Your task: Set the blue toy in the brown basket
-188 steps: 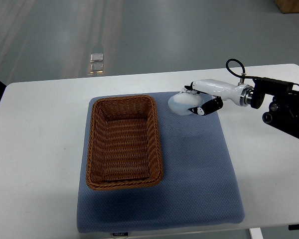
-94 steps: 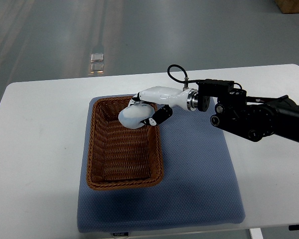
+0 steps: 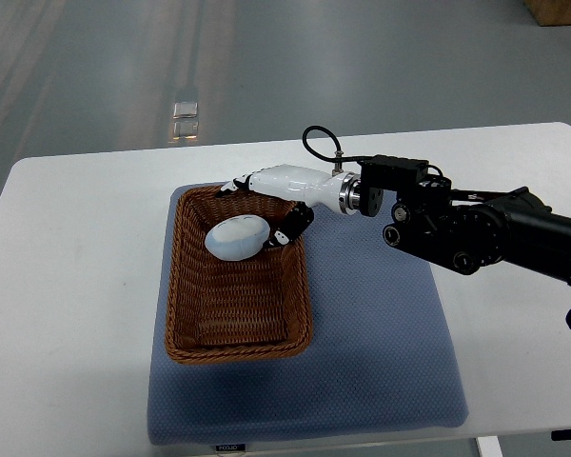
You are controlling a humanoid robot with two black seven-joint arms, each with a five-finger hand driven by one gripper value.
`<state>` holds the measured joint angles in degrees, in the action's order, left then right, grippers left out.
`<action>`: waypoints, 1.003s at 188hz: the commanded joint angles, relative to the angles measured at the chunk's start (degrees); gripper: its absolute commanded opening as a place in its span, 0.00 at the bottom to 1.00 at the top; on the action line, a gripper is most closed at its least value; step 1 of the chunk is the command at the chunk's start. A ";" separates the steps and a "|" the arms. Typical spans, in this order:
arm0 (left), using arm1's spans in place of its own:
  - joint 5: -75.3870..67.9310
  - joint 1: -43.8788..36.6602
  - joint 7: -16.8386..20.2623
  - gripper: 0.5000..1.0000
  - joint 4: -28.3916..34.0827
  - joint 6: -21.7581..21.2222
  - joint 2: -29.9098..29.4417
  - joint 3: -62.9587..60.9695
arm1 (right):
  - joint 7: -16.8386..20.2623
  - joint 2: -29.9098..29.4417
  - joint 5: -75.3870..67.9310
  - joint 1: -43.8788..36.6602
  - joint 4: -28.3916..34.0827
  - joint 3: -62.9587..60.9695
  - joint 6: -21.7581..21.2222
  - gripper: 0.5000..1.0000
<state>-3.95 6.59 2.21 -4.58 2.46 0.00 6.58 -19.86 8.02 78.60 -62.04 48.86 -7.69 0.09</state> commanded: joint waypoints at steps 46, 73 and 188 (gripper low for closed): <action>0.00 0.00 0.07 1.00 0.19 0.00 0.00 -0.08 | 2.27 6.47 -16.87 6.30 -0.26 -15.12 1.76 0.76; 0.00 0.09 -0.02 1.00 0.36 0.00 0.00 -0.17 | 6.76 7.80 -23.23 12.91 -0.61 -25.53 1.67 0.76; 0.00 0.09 -0.02 1.00 0.01 0.00 0.00 -0.26 | 14.41 4.46 -39.31 26.97 -1.23 -45.04 4.22 0.79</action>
<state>-3.95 6.68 2.23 -4.57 2.46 0.00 6.29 -5.98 12.68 41.49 -35.49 47.65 -51.96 3.90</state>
